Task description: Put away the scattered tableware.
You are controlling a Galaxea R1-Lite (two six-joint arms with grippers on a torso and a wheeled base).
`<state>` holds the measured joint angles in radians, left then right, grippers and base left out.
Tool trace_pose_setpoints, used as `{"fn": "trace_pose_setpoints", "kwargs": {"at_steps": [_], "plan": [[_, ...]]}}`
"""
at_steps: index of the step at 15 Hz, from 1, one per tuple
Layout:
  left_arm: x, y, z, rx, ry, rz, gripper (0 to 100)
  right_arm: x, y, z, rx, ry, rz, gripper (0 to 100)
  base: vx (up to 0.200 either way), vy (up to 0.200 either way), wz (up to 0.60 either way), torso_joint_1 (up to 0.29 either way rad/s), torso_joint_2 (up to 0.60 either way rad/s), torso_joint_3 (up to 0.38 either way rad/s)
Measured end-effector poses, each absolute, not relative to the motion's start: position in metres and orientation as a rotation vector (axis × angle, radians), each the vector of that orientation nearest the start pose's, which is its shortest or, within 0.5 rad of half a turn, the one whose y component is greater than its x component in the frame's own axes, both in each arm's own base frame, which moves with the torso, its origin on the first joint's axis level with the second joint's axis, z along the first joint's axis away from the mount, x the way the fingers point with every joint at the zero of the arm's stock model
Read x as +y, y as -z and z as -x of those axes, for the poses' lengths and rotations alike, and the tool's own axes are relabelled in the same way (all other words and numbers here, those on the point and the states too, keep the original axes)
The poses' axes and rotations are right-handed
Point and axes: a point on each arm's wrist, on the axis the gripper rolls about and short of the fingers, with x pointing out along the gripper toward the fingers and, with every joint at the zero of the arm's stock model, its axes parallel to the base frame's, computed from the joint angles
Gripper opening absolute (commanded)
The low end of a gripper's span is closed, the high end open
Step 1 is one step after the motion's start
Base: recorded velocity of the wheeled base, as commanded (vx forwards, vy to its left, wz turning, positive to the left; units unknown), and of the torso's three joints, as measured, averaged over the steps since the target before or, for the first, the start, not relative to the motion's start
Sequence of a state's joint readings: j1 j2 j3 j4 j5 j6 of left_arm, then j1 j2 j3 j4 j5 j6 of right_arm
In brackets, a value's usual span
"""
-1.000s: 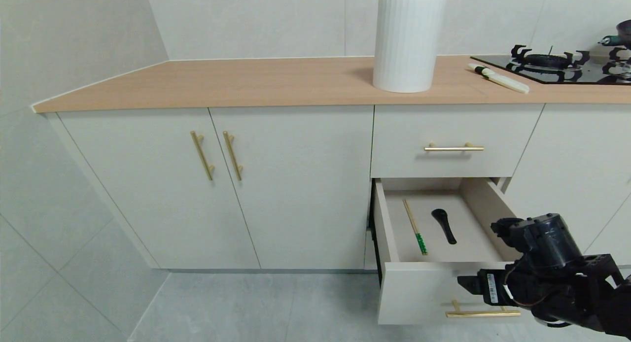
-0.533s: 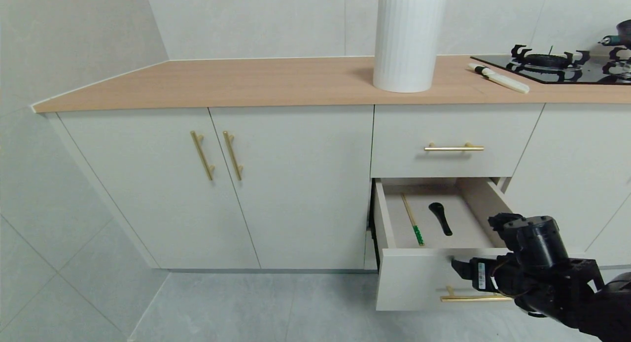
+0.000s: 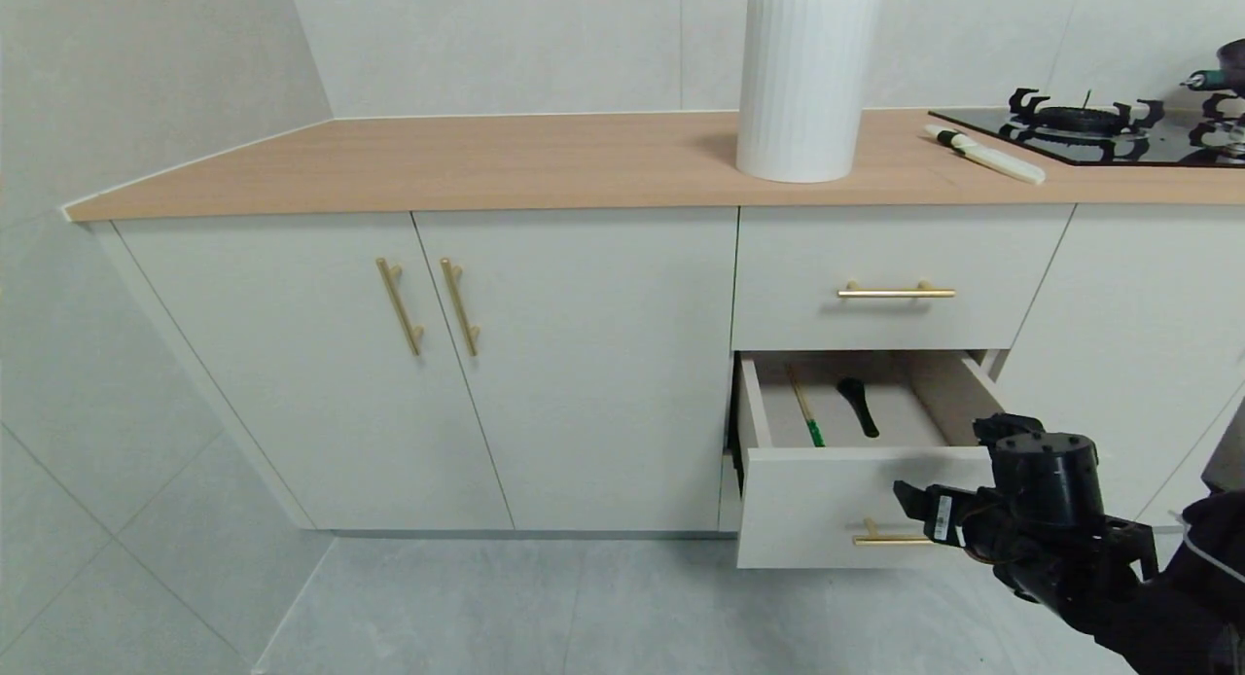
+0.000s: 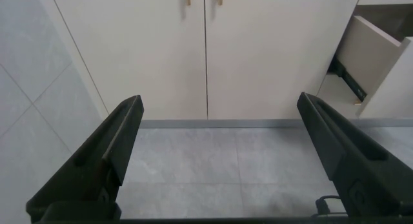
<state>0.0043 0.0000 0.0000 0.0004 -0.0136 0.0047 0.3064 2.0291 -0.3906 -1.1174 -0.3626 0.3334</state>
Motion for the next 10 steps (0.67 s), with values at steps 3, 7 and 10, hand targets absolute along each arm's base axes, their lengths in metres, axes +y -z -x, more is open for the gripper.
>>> {"fn": "trace_pose_setpoints", "kwargs": {"at_steps": [3, 7, 10], "plan": [[0.000, -0.075, 0.023, 0.000, 0.009, -0.005, 100, 0.072, -0.028, -0.286, 0.401, 0.154, -0.182, 100, 0.000, 0.000, 0.00, 0.000, 0.00, 0.000], [0.000, -0.075, 0.023, 0.000, 0.009, -0.005, 100, 0.073, -0.013, -0.302, 0.347, 0.152, -0.166, 100, 0.000, 0.000, 0.00, 0.000, 0.00, 0.000], [0.000, -0.075, 0.023, 0.000, 0.009, -0.004, 100, 0.076, -0.009, -0.314, 0.325, 0.149, -0.171, 100, 0.000, 0.000, 0.00, 0.000, 0.00, 0.000]]}}
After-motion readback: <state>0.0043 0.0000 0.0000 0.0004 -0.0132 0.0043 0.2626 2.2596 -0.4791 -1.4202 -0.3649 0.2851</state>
